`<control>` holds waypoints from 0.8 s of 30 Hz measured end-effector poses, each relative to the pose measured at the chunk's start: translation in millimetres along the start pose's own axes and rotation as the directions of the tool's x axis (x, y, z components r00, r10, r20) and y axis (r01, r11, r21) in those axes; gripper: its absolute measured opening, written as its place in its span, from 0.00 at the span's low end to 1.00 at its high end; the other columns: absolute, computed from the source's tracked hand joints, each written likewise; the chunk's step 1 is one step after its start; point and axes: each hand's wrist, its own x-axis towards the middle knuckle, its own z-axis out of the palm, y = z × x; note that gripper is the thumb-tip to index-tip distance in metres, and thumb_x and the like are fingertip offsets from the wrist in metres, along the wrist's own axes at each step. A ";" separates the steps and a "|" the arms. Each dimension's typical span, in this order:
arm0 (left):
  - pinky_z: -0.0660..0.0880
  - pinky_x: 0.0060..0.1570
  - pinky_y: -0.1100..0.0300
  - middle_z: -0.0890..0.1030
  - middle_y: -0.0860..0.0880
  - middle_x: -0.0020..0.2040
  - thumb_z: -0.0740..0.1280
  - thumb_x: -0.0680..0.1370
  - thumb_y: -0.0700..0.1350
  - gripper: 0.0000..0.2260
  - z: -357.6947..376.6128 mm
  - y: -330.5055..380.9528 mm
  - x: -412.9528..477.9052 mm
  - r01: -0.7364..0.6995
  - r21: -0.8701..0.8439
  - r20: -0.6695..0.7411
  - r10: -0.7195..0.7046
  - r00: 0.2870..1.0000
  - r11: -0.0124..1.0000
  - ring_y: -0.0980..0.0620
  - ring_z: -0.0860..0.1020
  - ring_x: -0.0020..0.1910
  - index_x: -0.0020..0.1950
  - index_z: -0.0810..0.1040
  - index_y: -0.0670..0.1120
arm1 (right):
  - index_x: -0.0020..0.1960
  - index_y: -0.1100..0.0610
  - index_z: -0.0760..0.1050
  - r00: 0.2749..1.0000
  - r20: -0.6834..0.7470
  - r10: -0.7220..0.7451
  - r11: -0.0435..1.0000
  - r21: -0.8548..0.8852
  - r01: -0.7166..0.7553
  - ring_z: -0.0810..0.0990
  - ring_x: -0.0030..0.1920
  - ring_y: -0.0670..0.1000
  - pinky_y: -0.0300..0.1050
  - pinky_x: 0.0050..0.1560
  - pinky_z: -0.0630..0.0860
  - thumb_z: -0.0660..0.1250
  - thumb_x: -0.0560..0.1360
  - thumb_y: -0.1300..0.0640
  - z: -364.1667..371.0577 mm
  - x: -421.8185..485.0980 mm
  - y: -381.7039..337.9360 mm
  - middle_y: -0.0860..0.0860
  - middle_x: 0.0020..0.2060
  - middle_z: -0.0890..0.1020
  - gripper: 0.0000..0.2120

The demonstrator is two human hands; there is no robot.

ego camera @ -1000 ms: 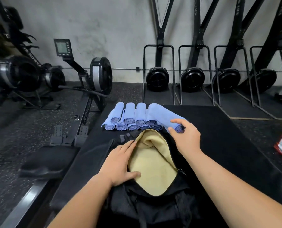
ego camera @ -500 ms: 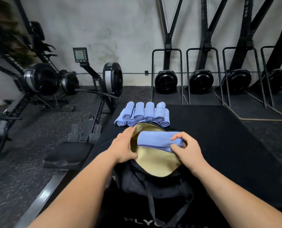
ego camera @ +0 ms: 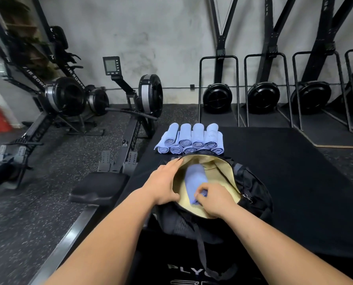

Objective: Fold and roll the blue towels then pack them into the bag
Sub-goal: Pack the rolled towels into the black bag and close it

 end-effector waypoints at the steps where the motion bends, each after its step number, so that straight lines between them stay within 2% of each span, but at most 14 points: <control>1: 0.66 0.74 0.54 0.54 0.54 0.86 0.77 0.66 0.47 0.55 0.2 -2.2 0.0 -0.003 -0.001 0.003 0.003 1.000 1.000 0.43 0.64 0.77 0.87 0.49 0.54 | 0.48 0.43 0.78 0.999 -0.045 0.001 1.000 0.009 -0.001 0.79 0.51 0.55 0.48 0.48 0.75 0.68 0.78 0.46 -1.5 5.2 -1.5 0.51 0.52 0.84 0.03; 2: 0.65 0.75 0.54 0.54 0.54 0.86 0.77 0.66 0.47 0.55 0.5 -3.7 0.3 -0.008 -0.001 0.004 0.008 1.000 1.000 0.43 0.63 0.77 0.87 0.50 0.54 | 0.50 0.44 0.78 0.998 -0.070 0.006 1.000 0.020 -0.005 0.79 0.53 0.56 0.49 0.48 0.74 0.67 0.79 0.48 -4.9 9.1 -2.9 0.53 0.52 0.84 0.02; 3: 0.64 0.76 0.54 0.54 0.55 0.85 0.77 0.66 0.48 0.55 1.1 -5.3 0.3 -0.012 0.001 0.004 0.012 1.000 1.000 0.43 0.62 0.78 0.87 0.50 0.54 | 0.56 0.43 0.78 0.998 -0.069 0.009 1.000 0.023 -0.007 0.79 0.56 0.57 0.49 0.51 0.74 0.68 0.79 0.49 -6.5 14.2 -2.2 0.54 0.55 0.84 0.06; 5: 0.61 0.77 0.55 0.55 0.56 0.85 0.77 0.66 0.49 0.55 2.4 -8.2 0.6 -0.016 0.008 0.004 0.016 1.000 1.000 0.43 0.60 0.78 0.86 0.51 0.55 | 0.71 0.43 0.75 1.000 0.024 -0.006 1.000 0.005 0.005 0.77 0.66 0.57 0.47 0.61 0.73 0.71 0.78 0.50 -7.3 23.1 -0.8 0.54 0.66 0.81 0.22; 7: 0.60 0.78 0.55 0.56 0.55 0.85 0.78 0.66 0.49 0.54 2.6 -11.6 1.5 -0.009 -0.019 0.016 0.009 1.000 1.000 0.44 0.59 0.79 0.86 0.51 0.55 | 0.78 0.44 0.70 0.995 0.100 -0.002 1.000 -0.003 0.002 0.75 0.71 0.56 0.44 0.65 0.71 0.74 0.76 0.51 -4.9 28.7 -2.8 0.53 0.72 0.78 0.32; 10: 0.61 0.78 0.52 0.55 0.55 0.85 0.77 0.67 0.45 0.54 -1.9 -13.7 2.5 0.005 -0.130 0.043 0.000 0.999 0.992 0.46 0.59 0.80 0.86 0.51 0.55 | 0.77 0.45 0.71 0.994 0.103 0.022 0.996 0.082 -0.031 0.76 0.70 0.55 0.43 0.64 0.72 0.77 0.73 0.55 0.2 36.7 -8.6 0.52 0.73 0.76 0.34; 13: 0.59 0.78 0.56 0.55 0.54 0.85 0.78 0.67 0.43 0.53 -9.6 -14.6 5.1 0.005 -0.204 0.066 0.008 0.998 0.979 0.48 0.60 0.80 0.86 0.51 0.52 | 0.76 0.46 0.73 0.993 0.112 0.042 0.983 0.175 -0.062 0.77 0.67 0.54 0.40 0.57 0.71 0.78 0.73 0.56 10.0 38.9 -21.1 0.52 0.71 0.77 0.34; 17: 0.63 0.79 0.49 0.58 0.58 0.83 0.75 0.61 0.52 0.55 -13.0 -16.4 13.4 -0.015 -0.257 0.056 0.030 0.998 0.966 0.48 0.62 0.80 0.86 0.53 0.56 | 0.72 0.47 0.75 0.986 0.168 0.020 0.945 0.318 -0.073 0.82 0.57 0.55 0.46 0.60 0.78 0.80 0.68 0.58 32.9 43.6 -35.1 0.52 0.60 0.81 0.34; 19: 0.63 0.79 0.49 0.59 0.58 0.82 0.74 0.61 0.53 0.54 -12.4 -17.2 16.4 -0.018 -0.280 0.052 0.034 0.998 0.960 0.49 0.62 0.80 0.85 0.54 0.57 | 0.72 0.51 0.74 0.981 0.196 -0.012 0.895 0.440 -0.077 0.83 0.50 0.55 0.46 0.53 0.81 0.76 0.70 0.60 43.8 46.7 -42.5 0.55 0.56 0.83 0.31; 22: 0.63 0.79 0.50 0.60 0.59 0.82 0.76 0.66 0.49 0.51 -13.6 -16.6 18.2 -0.021 -0.285 0.047 0.036 0.998 0.958 0.51 0.63 0.79 0.85 0.55 0.57 | 0.71 0.49 0.73 0.977 0.212 -0.030 0.847 0.524 -0.088 0.85 0.54 0.58 0.53 0.59 0.82 0.73 0.68 0.52 62.9 56.1 -44.5 0.55 0.55 0.85 0.31; 23: 0.63 0.79 0.51 0.61 0.59 0.82 0.76 0.67 0.47 0.50 -12.9 -18.0 18.5 -0.021 -0.285 0.046 0.036 0.998 0.958 0.52 0.63 0.79 0.85 0.55 0.57 | 0.70 0.49 0.73 0.975 0.218 -0.031 0.851 0.517 -0.088 0.85 0.51 0.56 0.52 0.56 0.82 0.73 0.68 0.51 65.5 58.8 -45.0 0.53 0.54 0.85 0.30; 24: 0.63 0.79 0.52 0.61 0.59 0.82 0.77 0.67 0.46 0.50 -12.7 -19.4 18.7 -0.020 -0.292 0.044 0.034 0.998 0.956 0.54 0.63 0.79 0.85 0.55 0.57 | 0.70 0.49 0.74 0.976 0.216 -0.031 0.863 0.498 -0.083 0.83 0.44 0.52 0.48 0.49 0.82 0.73 0.71 0.52 65.4 60.8 -44.7 0.52 0.52 0.84 0.28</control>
